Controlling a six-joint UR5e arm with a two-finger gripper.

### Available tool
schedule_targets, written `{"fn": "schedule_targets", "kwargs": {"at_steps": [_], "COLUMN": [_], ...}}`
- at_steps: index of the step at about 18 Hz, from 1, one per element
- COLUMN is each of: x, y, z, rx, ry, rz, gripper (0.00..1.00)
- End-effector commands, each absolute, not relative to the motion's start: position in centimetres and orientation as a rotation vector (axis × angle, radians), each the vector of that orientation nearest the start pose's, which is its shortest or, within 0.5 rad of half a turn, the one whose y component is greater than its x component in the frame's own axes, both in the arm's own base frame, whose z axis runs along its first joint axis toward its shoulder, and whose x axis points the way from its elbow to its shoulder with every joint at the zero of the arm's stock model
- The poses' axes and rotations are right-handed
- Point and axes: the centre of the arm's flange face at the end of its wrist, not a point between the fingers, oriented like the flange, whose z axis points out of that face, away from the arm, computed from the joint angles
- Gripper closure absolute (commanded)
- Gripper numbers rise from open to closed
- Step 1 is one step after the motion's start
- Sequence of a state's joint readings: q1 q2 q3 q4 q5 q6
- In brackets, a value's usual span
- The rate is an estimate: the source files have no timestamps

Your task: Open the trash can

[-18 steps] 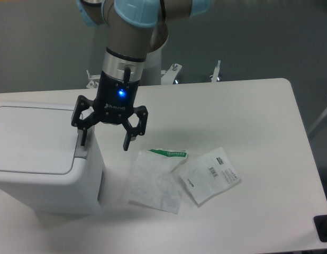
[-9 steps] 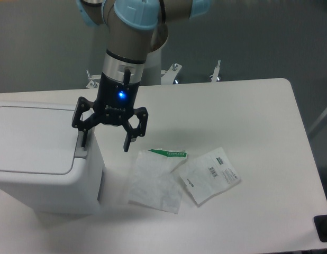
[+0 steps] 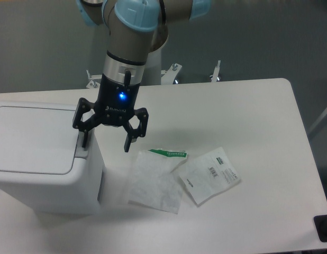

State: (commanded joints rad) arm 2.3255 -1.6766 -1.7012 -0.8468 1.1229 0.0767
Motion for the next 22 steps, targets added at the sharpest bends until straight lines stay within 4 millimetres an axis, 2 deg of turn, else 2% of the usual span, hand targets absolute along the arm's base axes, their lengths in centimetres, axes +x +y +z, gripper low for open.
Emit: {"fn": "schedule_targets", "kwargs": {"at_steps": [18, 22], "x": [-25.3, -25.7], "y": [52.7, 51.4], "z": [46.1, 49.7], "rx": [-2.412, -2.358], "ry": [-0.697, -0.687], "rz": [-0.269, -0.218], "gripper": [0.0, 0.0]}}
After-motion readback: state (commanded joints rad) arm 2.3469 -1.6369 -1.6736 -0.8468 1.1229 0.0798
